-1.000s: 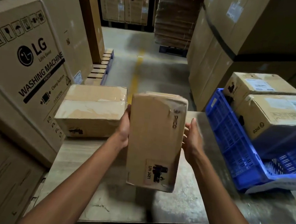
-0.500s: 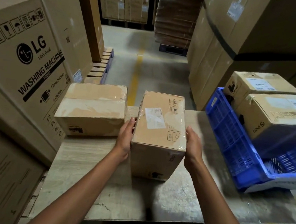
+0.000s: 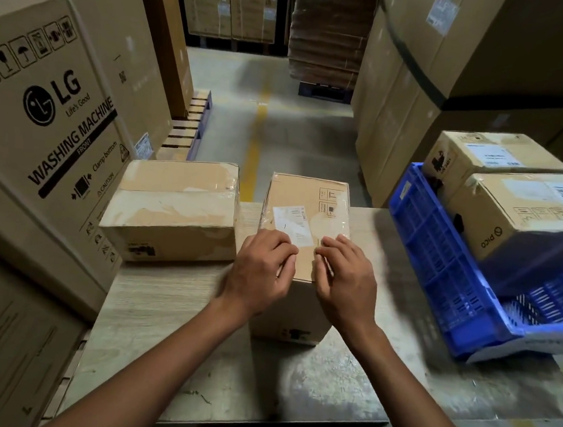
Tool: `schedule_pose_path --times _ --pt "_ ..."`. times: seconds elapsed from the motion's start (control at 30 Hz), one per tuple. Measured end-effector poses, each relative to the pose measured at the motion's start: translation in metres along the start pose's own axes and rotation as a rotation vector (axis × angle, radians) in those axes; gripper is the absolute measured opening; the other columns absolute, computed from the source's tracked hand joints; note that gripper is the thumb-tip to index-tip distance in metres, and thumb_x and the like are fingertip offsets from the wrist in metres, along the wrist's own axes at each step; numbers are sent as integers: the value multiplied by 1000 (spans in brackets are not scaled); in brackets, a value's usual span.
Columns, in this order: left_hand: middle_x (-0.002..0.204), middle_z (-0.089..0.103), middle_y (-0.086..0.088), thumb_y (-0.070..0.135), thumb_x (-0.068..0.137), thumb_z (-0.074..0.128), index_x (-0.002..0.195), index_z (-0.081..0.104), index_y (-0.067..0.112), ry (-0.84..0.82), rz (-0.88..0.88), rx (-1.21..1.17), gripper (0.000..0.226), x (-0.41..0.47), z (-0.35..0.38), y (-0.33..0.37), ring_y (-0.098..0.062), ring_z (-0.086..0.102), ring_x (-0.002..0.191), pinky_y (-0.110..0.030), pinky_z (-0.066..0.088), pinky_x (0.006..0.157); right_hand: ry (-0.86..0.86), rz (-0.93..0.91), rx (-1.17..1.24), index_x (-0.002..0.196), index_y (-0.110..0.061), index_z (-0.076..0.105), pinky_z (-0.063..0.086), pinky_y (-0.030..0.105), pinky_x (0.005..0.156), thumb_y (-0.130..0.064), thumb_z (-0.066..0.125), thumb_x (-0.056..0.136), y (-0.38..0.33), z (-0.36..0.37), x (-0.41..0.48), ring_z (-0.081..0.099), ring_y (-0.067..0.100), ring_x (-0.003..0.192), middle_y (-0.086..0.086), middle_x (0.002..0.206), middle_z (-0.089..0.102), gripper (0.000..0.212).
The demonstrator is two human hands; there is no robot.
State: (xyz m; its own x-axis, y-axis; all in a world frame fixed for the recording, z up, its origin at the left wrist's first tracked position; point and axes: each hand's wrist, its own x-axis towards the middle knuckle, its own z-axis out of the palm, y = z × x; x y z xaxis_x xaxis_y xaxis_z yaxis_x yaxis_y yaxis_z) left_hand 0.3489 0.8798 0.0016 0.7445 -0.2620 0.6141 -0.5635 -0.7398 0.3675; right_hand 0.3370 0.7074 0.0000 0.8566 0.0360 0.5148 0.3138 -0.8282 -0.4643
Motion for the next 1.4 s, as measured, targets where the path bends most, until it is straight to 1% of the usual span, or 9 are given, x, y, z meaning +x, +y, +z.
schedule_pose_path --times 0.17,0.3,0.4,0.5,0.57,0.73,0.9,1.13,1.4 --pt "87 57 -3 23 89 53 83 63 10 -174 77 114 17 17 -7 -2 -21 50 81 -40 48 68 -191 -114 -327 89 -20 61 39 33 75 -36 51 93 0 -17 23 58 21 84 -2 92 64 20" --pt "120 60 -9 31 95 54 108 66 13 -346 17 129 25 40 -11 -8 -24 53 109 -44 51 90 -295 -58 -313 109 -20 65 45 40 83 -40 51 98 -5 -15 46 57 24 97 3 111 64 27" --pt "159 34 -9 41 102 45 147 45 18 -472 -128 130 51 46 -5 -13 -25 29 146 -43 27 120 -311 -73 -271 121 -17 66 46 41 93 -38 49 101 -7 -7 50 60 27 114 5 127 64 34" --pt "162 29 -6 43 104 39 153 37 17 -540 -132 155 55 44 -3 -17 -23 21 151 -39 16 124 -337 -99 -321 120 -17 66 45 40 97 -38 45 100 -5 -4 44 58 24 120 3 127 65 36" --pt "154 42 -9 41 104 40 145 47 15 -560 -79 218 49 50 -6 -16 -25 35 142 -39 28 118 -342 -82 -337 116 -18 64 45 40 93 -42 45 99 -5 -6 47 58 24 114 3 124 65 35" --pt "107 59 -9 27 98 45 107 64 11 -466 -20 253 26 85 -5 -13 -27 52 103 -40 45 88 -378 13 -390 117 -20 57 42 45 88 -47 41 100 -8 -1 83 48 26 111 7 122 55 36" --pt "145 48 -14 25 99 49 131 60 11 -380 -220 70 36 87 13 -37 -29 38 137 -42 29 114 -393 -7 -342 133 -22 50 43 49 94 -44 32 102 -4 20 86 41 28 125 8 140 48 42" --pt "149 49 -10 23 101 49 134 61 12 -320 -314 27 37 85 23 -36 -24 38 142 -39 27 118 -411 9 -329 140 -21 48 43 49 101 -44 32 103 -1 17 82 40 27 132 6 148 46 46" --pt "152 47 -1 14 98 47 149 46 15 -95 -860 -701 50 80 31 -35 -20 47 137 -45 39 114 -190 126 -92 106 -16 73 48 36 90 -33 56 97 18 -1 72 59 19 109 -1 113 70 26"
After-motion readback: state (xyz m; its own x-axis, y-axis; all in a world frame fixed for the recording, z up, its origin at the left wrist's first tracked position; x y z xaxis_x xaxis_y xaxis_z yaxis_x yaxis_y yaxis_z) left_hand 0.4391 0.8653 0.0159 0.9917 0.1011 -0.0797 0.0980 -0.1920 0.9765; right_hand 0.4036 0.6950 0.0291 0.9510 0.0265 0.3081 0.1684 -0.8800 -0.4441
